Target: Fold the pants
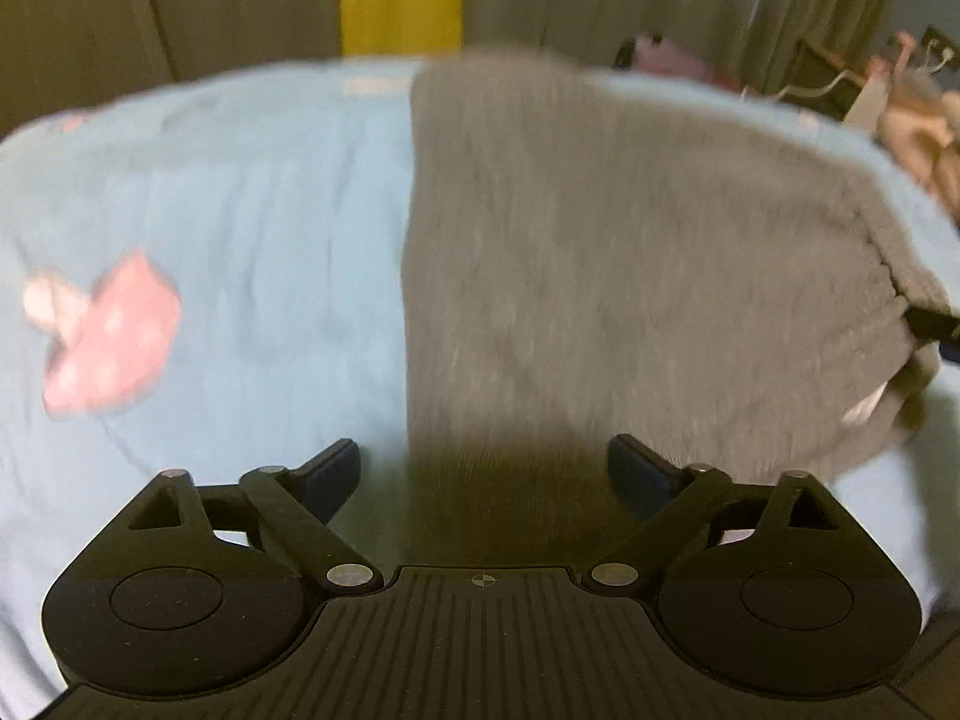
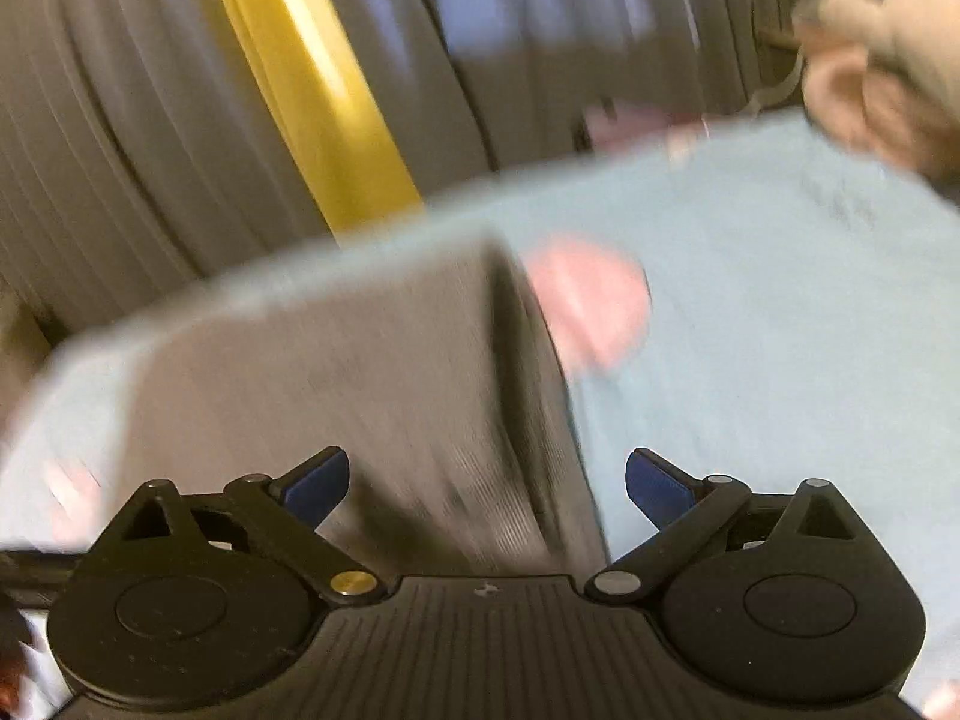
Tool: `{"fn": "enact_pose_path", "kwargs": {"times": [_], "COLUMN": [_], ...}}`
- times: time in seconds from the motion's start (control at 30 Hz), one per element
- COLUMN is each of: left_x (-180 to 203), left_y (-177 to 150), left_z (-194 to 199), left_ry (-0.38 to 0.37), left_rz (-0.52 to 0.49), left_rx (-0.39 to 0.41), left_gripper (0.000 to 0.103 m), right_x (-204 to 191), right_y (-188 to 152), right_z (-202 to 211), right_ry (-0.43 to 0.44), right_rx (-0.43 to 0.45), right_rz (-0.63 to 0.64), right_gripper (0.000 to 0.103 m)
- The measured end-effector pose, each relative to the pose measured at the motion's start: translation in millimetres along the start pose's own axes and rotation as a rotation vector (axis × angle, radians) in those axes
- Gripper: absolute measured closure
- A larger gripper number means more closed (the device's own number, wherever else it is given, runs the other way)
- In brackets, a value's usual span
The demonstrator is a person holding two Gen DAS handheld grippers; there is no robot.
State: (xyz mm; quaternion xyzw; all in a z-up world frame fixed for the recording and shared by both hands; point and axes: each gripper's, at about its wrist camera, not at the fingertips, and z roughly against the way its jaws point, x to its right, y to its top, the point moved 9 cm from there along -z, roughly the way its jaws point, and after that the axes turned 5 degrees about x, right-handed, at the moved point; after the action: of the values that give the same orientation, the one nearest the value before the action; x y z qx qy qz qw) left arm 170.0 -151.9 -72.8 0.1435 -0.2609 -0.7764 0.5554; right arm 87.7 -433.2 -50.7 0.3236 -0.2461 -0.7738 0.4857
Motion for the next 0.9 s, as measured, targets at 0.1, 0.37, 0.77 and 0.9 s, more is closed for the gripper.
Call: {"fn": "enact_pose_path", "kwargs": {"times": [0.1, 0.37, 0.77, 0.9], "left_x": [-3.5, -30.4, -15.1, -3.3], "left_y": [-6.0, -73.4, -97.1, -106.0], "left_z": [12.6, 35.4, 82.9, 113.4], "left_ry": [0.008, 0.075, 0.207, 0.205], "left_rz": [0.079, 0.151, 0.016, -0.021], "left_rx": [0.022, -0.006, 0.018, 0.109], "left_gripper": [0.005, 0.002, 0.002, 0.002], "right_x": [0.4, -17.5, -72.1, -70.9], "right_y": [-21.5, -52.2, -94.3, -89.7], "right_z": [0.5, 26.9, 76.2, 94.8], "right_ry": [-0.03, -0.112, -0.065, -0.091], "right_rx": [0.022, -0.055, -0.094, -0.044], "right_rz": [-0.016, 0.046, 0.085, 0.078], "right_gripper": [0.004, 0.004, 0.004, 0.004]}}
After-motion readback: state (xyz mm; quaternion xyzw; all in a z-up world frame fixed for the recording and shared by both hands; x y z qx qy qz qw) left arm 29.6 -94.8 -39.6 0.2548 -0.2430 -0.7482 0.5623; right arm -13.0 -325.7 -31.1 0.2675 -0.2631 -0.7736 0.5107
